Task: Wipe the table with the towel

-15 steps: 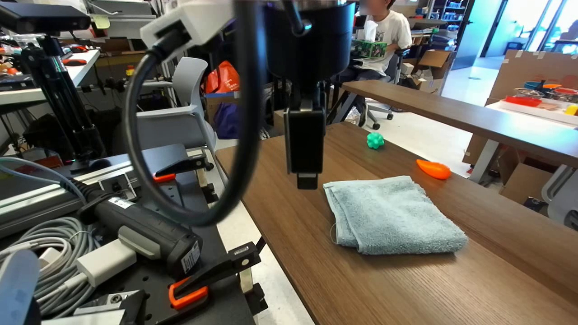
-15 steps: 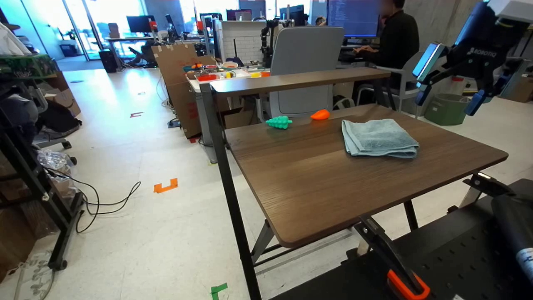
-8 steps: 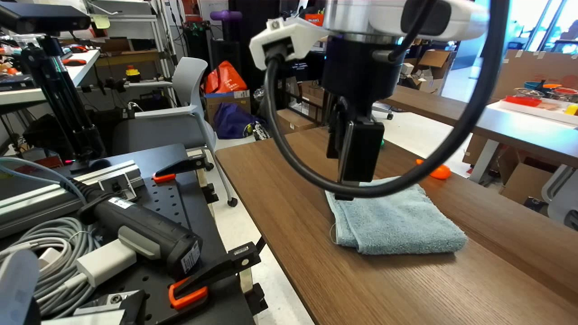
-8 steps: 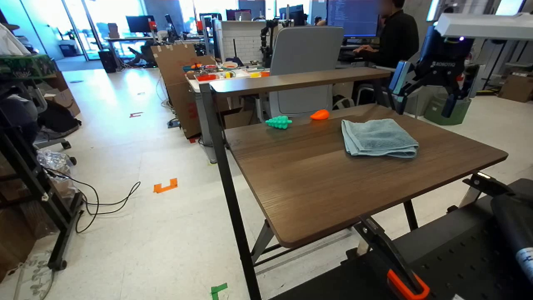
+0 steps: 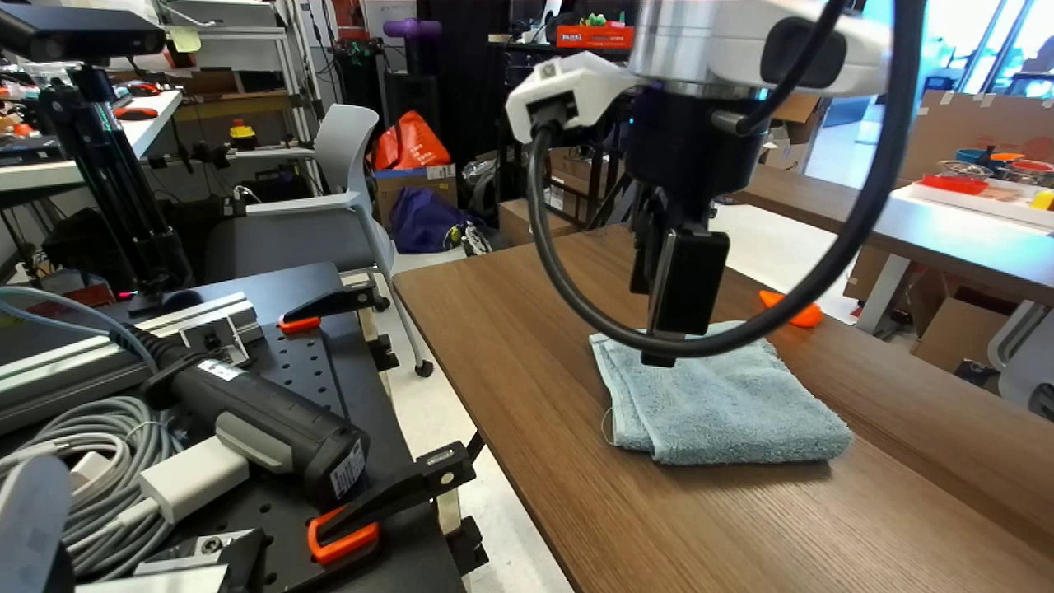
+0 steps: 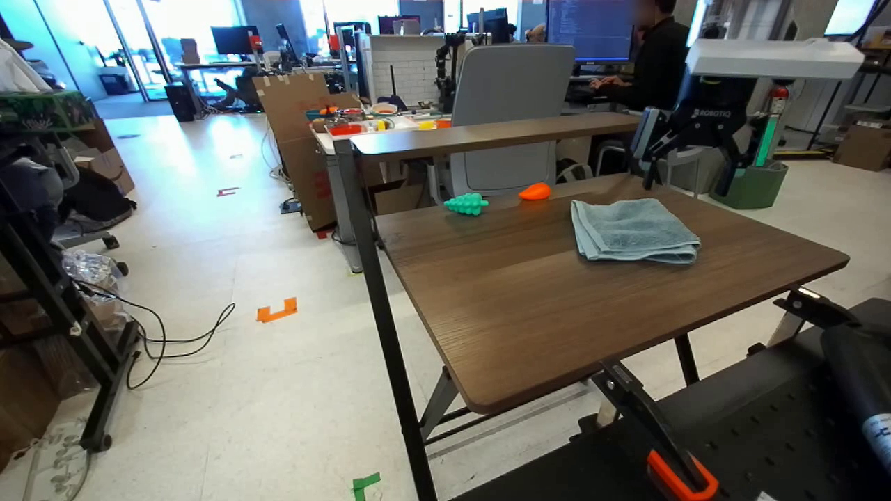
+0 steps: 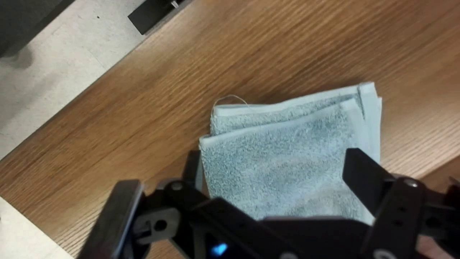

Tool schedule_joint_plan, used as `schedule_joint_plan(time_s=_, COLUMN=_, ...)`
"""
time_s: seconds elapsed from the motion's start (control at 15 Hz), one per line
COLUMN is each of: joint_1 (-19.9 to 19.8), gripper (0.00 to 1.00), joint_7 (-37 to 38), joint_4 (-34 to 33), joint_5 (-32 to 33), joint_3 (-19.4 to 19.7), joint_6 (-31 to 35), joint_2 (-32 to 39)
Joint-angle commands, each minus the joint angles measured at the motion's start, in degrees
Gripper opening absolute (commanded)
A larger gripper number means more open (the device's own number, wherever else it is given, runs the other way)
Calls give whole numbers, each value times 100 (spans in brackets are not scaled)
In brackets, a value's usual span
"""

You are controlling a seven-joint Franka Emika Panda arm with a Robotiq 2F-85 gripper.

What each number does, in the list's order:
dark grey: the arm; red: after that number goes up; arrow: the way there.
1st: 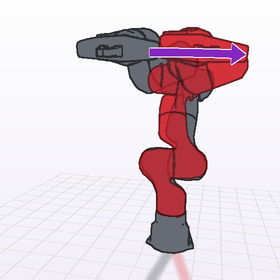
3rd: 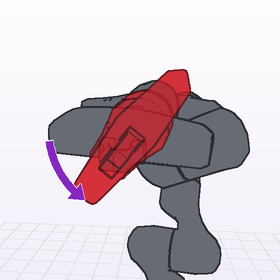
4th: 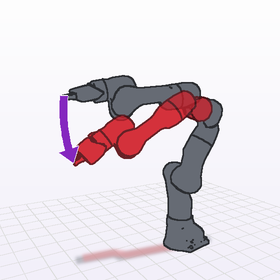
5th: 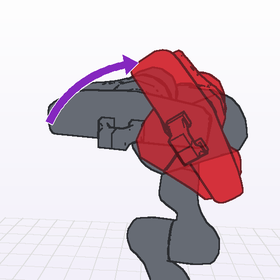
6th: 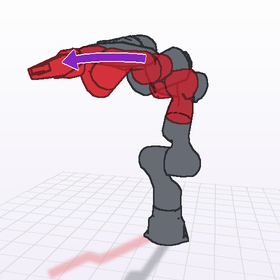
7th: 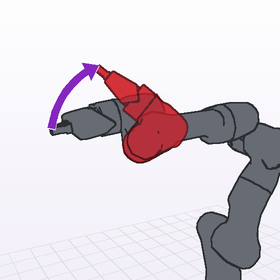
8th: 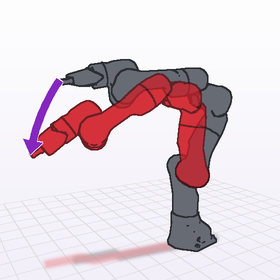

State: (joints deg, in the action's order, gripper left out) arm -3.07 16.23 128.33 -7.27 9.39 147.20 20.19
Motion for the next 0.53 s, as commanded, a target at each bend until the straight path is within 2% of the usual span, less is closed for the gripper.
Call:
schedule_joint_plan(time_s=0.0, joint_1=-21, gripper=100, joint_7=649, joint_4=-1175, joint_5=-127, joint_3=-3, joint_6=-336, joint_2=893)
schedule_joint_plan(time_s=0.27, joint_1=-117, gripper=100, joint_7=783, joint_4=-1762, joint_5=-403, joint_3=-130, joint_6=-548, joint_2=1427)
schedule_joint_plan(time_s=0.4, joint_1=-146, gripper=100, joint_7=705, joint_4=-1745, joint_5=-500, joint_3=-151, joint_6=-613, joint_2=1499)
schedule_joint_plan(time_s=0.47, joint_1=-17, gripper=100, joint_7=739, joint_4=-1582, joint_5=-353, joint_3=-40, joint_6=-401, joint_2=1396)
